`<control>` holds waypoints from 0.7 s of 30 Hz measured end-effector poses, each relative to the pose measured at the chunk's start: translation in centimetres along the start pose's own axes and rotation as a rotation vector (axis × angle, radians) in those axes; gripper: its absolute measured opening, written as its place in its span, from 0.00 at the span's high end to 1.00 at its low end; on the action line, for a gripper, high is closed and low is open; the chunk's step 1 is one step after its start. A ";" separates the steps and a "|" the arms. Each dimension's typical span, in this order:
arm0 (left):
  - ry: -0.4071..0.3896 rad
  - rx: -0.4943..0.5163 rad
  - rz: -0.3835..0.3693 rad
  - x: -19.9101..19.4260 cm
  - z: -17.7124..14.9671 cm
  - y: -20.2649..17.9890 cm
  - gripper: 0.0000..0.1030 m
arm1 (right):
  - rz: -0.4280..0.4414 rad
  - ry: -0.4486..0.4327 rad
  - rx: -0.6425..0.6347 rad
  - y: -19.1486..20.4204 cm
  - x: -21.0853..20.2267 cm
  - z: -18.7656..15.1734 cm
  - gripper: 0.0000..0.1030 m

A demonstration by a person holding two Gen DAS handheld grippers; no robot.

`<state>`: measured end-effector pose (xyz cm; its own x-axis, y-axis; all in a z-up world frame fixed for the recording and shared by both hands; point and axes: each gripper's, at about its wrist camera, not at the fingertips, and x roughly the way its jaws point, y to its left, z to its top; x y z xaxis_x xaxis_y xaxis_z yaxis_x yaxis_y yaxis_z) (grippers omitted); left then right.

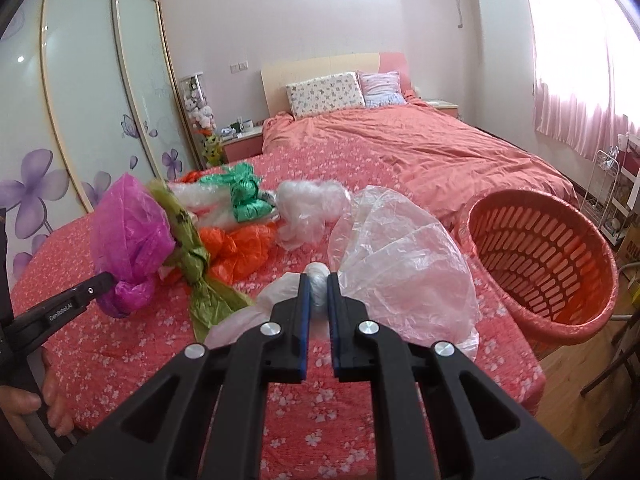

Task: Collect trash
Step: 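Close the left tool on the magenta plastic bag and lift it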

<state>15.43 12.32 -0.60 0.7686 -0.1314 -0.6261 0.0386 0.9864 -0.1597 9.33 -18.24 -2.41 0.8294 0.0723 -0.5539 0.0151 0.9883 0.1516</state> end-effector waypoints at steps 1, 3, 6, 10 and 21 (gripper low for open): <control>-0.009 -0.003 0.004 -0.4 0.2 -0.1 0.81 | 0.000 -0.003 0.002 0.0 -0.2 0.2 0.91; -0.028 -0.008 0.007 -1.3 0.7 -0.1 0.81 | 0.002 -0.015 0.005 -0.4 -0.8 0.5 0.91; -0.059 -0.001 0.011 -2.1 1.5 -0.5 0.81 | -0.002 -0.035 0.001 -0.8 -1.7 0.9 0.91; -0.102 0.007 -0.004 -4.0 2.4 -1.8 0.81 | -0.009 -0.059 0.009 -1.8 -2.7 1.5 0.91; -0.145 0.067 -0.101 -5.5 4.4 -7.8 0.81 | -0.059 -0.131 0.021 -5.4 -5.3 3.6 0.91</control>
<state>13.76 5.77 7.47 0.8425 -0.2192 -0.4920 0.1589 0.9739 -0.1619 6.85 -24.42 2.67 0.8927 -0.0052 -0.4507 0.0763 0.9872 0.1398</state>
